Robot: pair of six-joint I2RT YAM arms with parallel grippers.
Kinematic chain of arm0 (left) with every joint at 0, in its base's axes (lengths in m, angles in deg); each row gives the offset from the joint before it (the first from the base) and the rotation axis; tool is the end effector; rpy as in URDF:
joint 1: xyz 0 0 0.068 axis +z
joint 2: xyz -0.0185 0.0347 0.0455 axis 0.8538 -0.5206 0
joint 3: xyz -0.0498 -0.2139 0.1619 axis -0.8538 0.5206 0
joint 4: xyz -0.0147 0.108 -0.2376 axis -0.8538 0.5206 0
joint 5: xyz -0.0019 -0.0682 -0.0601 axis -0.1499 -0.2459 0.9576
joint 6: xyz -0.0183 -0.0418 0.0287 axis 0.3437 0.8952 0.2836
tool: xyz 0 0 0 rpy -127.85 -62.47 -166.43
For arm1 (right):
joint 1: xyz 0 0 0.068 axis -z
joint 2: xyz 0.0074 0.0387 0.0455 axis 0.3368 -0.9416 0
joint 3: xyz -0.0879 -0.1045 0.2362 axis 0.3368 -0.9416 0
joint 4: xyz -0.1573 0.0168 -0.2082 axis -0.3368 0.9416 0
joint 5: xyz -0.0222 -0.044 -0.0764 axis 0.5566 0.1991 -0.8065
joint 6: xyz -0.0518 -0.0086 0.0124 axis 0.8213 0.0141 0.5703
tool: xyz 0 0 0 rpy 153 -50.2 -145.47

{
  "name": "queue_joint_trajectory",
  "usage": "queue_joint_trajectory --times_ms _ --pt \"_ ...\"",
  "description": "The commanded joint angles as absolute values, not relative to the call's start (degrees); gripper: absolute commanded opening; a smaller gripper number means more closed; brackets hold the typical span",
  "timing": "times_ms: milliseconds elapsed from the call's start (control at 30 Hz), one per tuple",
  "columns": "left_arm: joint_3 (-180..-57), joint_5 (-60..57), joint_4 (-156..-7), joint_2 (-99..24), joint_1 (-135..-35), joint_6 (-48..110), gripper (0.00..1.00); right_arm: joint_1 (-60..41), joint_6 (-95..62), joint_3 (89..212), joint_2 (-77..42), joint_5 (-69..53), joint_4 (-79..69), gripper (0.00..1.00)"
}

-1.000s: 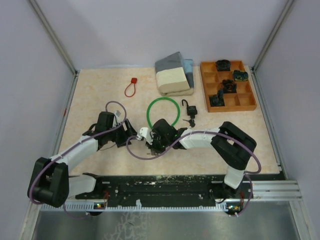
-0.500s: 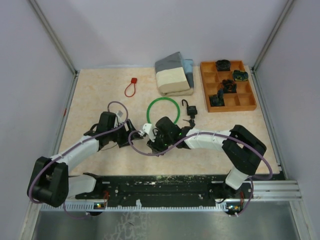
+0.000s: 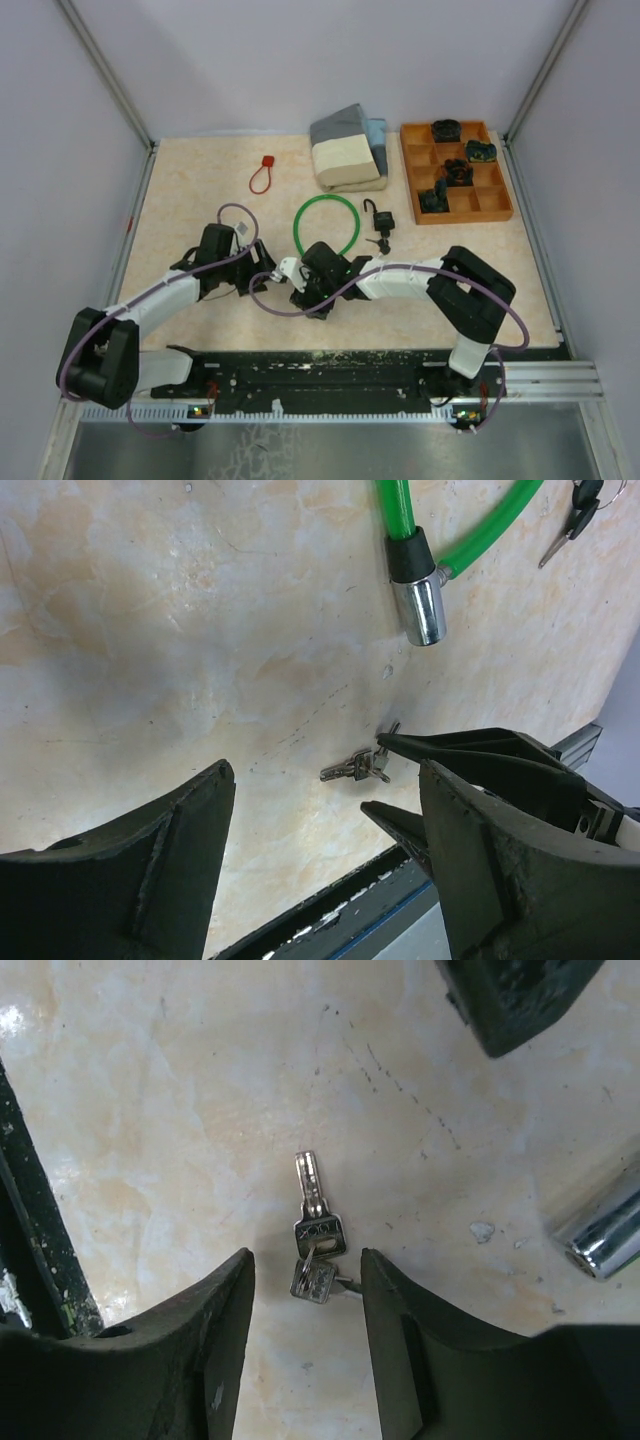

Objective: Unlock with the key
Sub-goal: Pick up the key from the center of the board.

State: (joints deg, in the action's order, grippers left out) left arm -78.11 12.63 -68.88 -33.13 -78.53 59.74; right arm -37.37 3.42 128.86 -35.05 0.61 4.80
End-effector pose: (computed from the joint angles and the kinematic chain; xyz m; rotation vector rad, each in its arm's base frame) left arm 0.2126 -0.0916 0.1736 -0.2691 2.5610 -0.9199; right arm 0.1761 0.2895 0.1579 -1.5893 2.0586 0.6444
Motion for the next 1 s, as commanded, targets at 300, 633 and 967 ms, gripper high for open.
queue_joint_trajectory --times_ms 300,633,967 --pt "-77.92 14.36 -71.93 -34.15 -79.13 60.67 0.79 -38.5 3.86 129.71 -34.93 -5.28 1.59 0.18" --pt "-77.01 15.27 -73.68 -33.5 -80.58 62.95 0.79 -34.59 -5.66 123.28 -27.99 0.24 -9.76 0.0" --pt "-72.3 18.1 -83.24 -33.78 -83.29 72.39 0.79 -32.17 -15.57 116.11 -23.91 0.17 -20.95 0.0"
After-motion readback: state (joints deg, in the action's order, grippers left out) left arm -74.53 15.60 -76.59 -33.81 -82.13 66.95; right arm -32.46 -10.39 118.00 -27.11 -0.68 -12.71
